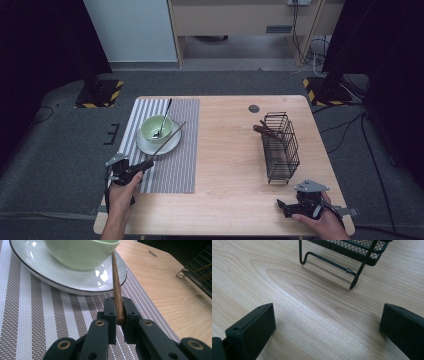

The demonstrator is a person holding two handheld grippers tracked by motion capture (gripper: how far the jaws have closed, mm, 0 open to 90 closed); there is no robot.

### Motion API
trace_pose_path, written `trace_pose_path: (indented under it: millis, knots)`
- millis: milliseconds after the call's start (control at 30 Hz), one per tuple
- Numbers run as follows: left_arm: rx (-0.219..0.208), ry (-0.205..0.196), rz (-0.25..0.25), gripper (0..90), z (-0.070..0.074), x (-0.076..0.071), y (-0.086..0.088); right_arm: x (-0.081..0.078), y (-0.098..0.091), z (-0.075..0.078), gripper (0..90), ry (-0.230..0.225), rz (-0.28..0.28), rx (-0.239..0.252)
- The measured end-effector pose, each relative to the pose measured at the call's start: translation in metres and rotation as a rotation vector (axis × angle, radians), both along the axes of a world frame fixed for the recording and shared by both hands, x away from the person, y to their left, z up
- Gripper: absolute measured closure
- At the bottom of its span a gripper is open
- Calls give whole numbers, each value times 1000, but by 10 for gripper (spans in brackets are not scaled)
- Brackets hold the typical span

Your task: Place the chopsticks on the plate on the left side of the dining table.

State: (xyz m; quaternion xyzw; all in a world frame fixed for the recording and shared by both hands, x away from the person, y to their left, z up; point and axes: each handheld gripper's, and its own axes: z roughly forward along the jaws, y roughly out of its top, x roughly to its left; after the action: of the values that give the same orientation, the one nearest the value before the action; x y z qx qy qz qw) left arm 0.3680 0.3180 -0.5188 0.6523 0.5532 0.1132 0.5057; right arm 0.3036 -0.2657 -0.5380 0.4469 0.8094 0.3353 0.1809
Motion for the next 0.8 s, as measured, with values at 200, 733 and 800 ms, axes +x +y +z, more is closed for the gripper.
trace_pose_path:
  millis: [200,733,800]
  knots:
    - [2,13,-10,830,-2,1,1,0,0,0,4,0,0,0]
    - [26,48,-27,831,-6,2,0,0,0,0,4,0,1,-2]
    - [24,55,-30,831,-8,3,0,0,0,0,4,0,1,-2]
